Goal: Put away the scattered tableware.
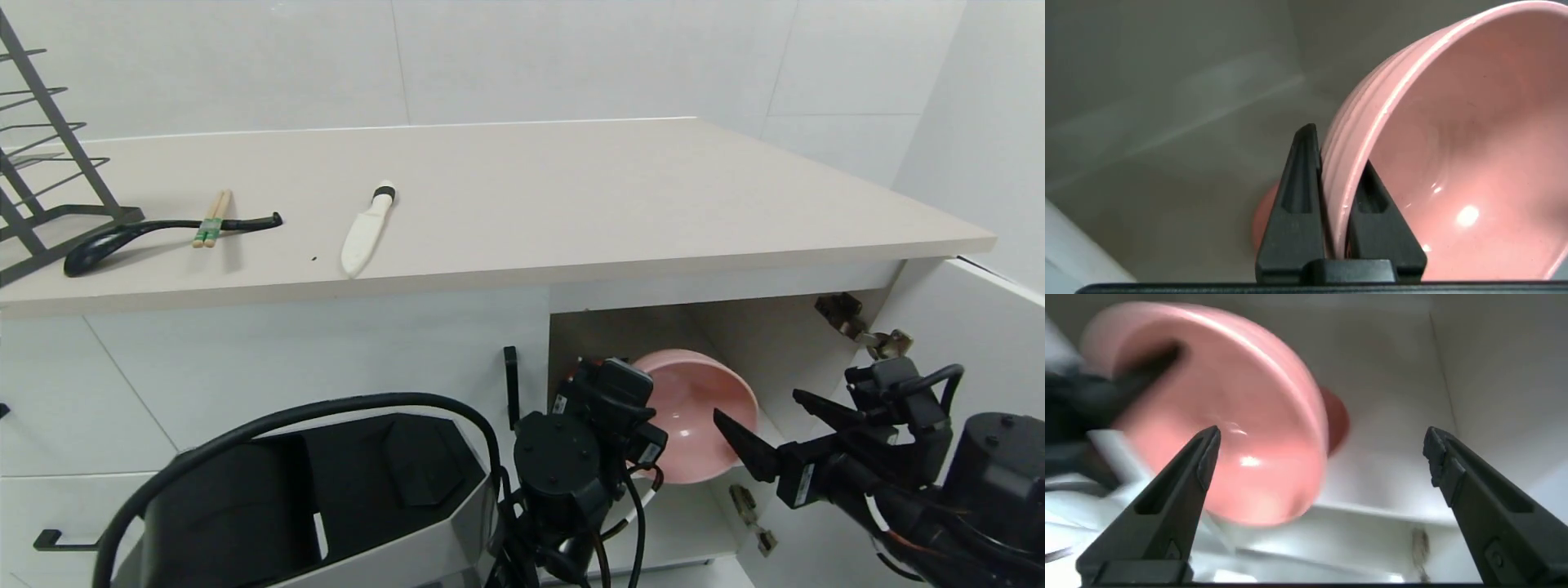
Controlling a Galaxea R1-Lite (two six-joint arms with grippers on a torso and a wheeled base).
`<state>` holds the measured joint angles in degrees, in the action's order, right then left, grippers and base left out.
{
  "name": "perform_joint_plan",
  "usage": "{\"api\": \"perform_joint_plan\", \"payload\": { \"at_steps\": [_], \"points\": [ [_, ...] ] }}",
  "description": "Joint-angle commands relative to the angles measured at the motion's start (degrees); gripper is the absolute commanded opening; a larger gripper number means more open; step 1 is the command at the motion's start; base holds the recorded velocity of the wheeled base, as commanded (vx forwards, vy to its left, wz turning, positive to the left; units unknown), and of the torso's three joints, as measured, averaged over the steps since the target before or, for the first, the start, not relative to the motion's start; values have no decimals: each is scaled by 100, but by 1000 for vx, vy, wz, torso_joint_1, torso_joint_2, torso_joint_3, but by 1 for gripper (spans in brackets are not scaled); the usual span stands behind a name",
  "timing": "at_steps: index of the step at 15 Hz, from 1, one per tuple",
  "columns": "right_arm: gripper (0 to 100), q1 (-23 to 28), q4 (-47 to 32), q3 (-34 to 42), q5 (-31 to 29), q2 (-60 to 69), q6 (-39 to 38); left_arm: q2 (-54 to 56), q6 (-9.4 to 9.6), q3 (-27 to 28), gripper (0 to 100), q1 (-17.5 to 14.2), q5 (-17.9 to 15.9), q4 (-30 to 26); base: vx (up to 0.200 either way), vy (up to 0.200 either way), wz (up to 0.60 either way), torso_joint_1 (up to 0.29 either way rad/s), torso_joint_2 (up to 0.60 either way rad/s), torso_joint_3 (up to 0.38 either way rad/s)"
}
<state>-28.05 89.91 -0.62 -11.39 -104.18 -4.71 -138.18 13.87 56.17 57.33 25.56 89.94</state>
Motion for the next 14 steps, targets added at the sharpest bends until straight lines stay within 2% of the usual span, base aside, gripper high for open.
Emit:
{"api": "perform_joint_plan", "payload": {
  "at_steps": [1, 6, 7, 9, 11, 12, 14],
  "points": [
    [100, 283, 9, -158, -4, -410, -13, 265, 19, -195, 0, -38, -148, 6, 0, 0, 0, 0, 0, 0],
    [100, 256, 9, -158, -4, -401, -22, 441, -16, -274, 0, -126, -473, 6, 0, 0, 0, 0, 0, 0],
    [0, 256, 9, -158, -4, -401, -22, 441, -16, -274, 0, -126, -473, 6, 0, 0, 0, 0, 0, 0],
    [0, 116, 9, -158, -4, -331, -30, 432, -87, -247, 0, -135, -482, 6, 0, 0, 0, 0, 0, 0],
    [0, -139, 9, -184, -4, -313, -48, 424, -78, -247, 0, -126, -491, 6, 0, 0, 0, 0, 0, 0],
    [0, -254, 9, -184, -13, -269, -48, 424, -87, -247, 100, -126, -491, 6, 0, 0, 0, 0, 0, 0],
    [0, -359, 9, -201, -13, -199, -83, 406, -51, -265, 100, -73, -500, 6, 0, 0, 0, 0, 0, 0]
  ]
}}
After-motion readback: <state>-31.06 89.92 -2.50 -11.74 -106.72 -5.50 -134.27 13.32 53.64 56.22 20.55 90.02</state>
